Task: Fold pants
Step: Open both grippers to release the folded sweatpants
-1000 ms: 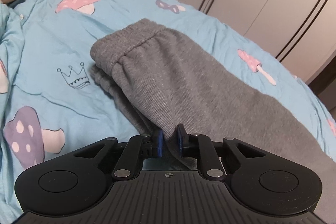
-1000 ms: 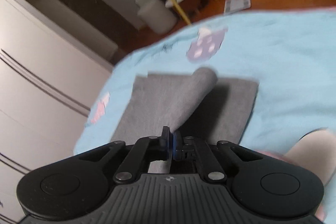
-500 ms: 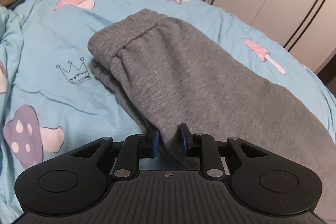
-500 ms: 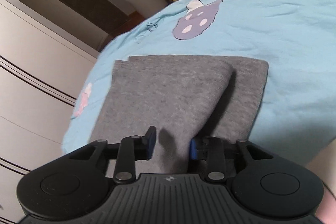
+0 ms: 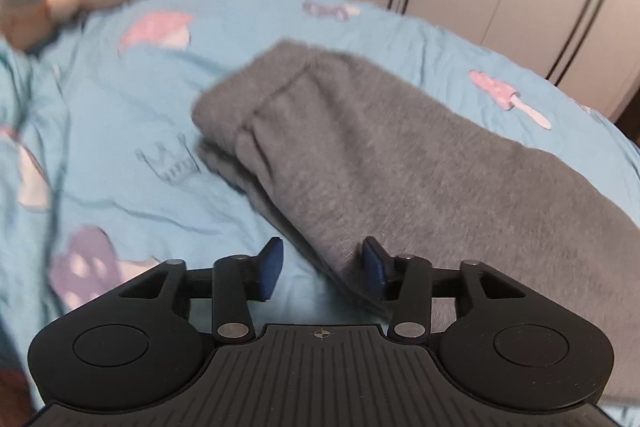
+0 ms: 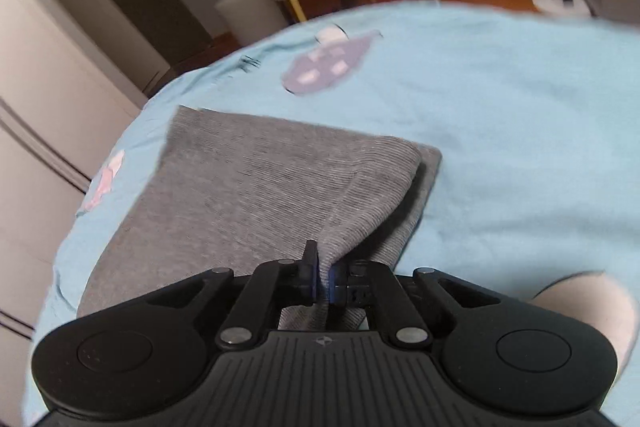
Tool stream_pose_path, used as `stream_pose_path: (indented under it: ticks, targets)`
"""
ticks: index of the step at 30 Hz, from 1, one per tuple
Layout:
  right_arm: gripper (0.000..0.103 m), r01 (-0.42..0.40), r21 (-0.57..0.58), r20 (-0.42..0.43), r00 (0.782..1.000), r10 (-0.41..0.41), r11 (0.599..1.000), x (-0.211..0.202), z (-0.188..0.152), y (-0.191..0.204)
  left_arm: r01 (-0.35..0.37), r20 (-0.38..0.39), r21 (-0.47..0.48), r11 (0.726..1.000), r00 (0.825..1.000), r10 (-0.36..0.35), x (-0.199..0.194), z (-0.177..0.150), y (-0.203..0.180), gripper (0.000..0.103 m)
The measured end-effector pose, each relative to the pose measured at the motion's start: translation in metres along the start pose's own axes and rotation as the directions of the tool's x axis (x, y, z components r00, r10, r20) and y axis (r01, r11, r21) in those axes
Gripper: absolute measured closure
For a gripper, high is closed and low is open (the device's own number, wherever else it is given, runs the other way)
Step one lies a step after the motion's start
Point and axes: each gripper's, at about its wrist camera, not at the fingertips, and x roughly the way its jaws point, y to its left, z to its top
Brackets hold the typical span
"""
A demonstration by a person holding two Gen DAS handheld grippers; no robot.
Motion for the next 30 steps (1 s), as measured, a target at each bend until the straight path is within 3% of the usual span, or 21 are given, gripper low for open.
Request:
stream_pose_path:
  ticks: [1,3,6,8,9,10,12,15,17,19,22,24,30]
  targets:
    - [0.097,-0.004,-0.013,0.012,1.0,0.004,1.0,-0.005,0.002,0.001,-0.001,0.018,0.019,1.0,1.0,0.001,-0.008,0.001,-0.002,0.046]
    - [0.097,-0.029,0.009,0.019,0.999,0.029,1.0,-0.012,0.008,-0.004,0.011,0.064,0.036,0.999,0.998,-0.013,-0.026,0.005,-0.008,0.026]
    - [0.096,-0.051,0.037,-0.002,0.999,0.051,0.998,-0.009,0.013,-0.011,0.068,0.135,0.048,0.997,0.988,-0.074,-0.047,0.012,-0.026,0.014]
    - [0.09,-0.07,0.067,-0.029,0.997,0.072,0.995,-0.005,0.013,-0.015,0.121,0.167,0.057,0.991,0.977,-0.129,-0.055,0.016,-0.046,0.006]
    - [0.082,-0.086,0.088,-0.032,0.995,0.089,0.992,-0.004,0.011,-0.017,0.148,0.172,0.065,0.987,0.972,-0.157,-0.056,0.017,-0.06,0.005]
    - [0.066,-0.097,0.108,-0.033,0.994,0.101,0.989,-0.003,0.01,-0.019,0.17,0.163,0.072,0.983,0.97,-0.18,-0.055,0.018,-0.074,0.005]
    - [0.052,-0.11,0.129,-0.019,0.993,0.113,0.986,-0.004,0.006,-0.021,0.212,0.099,0.081,0.974,0.971,-0.22,-0.046,0.016,-0.11,0.005]
    - [0.05,-0.095,0.093,-0.021,0.995,0.097,0.991,-0.003,0.005,-0.015,0.242,-0.009,0.076,0.967,0.97,-0.242,-0.027,0.002,-0.167,0.005]
    - [0.04,-0.087,0.054,-0.024,0.996,0.088,0.995,0.0,0.004,-0.011,0.254,-0.054,0.109,0.961,0.967,-0.25,-0.015,-0.016,-0.202,0.005]
    - [0.024,-0.094,0.006,-0.024,0.995,0.094,0.996,0.003,-0.001,-0.007,0.224,-0.067,0.213,0.951,0.974,-0.215,-0.004,-0.039,-0.233,0.005]
    - [0.009,-0.091,-0.13,-0.037,0.996,0.086,0.987,0.01,-0.009,0.006,0.123,-0.037,0.391,0.912,0.992,-0.118,0.01,-0.069,-0.259,0.005]
    - [0.004,-0.084,-0.171,-0.057,0.996,0.075,0.982,0.014,-0.01,0.013,0.142,-0.077,0.413,0.899,0.99,-0.121,0.018,-0.073,-0.264,0.005]
    - [0.004,0.007,-0.22,-0.047,0.999,-0.017,0.975,0.024,-0.015,0.027,0.161,-0.125,0.371,0.914,0.985,-0.123,0.03,-0.073,-0.258,0.004]
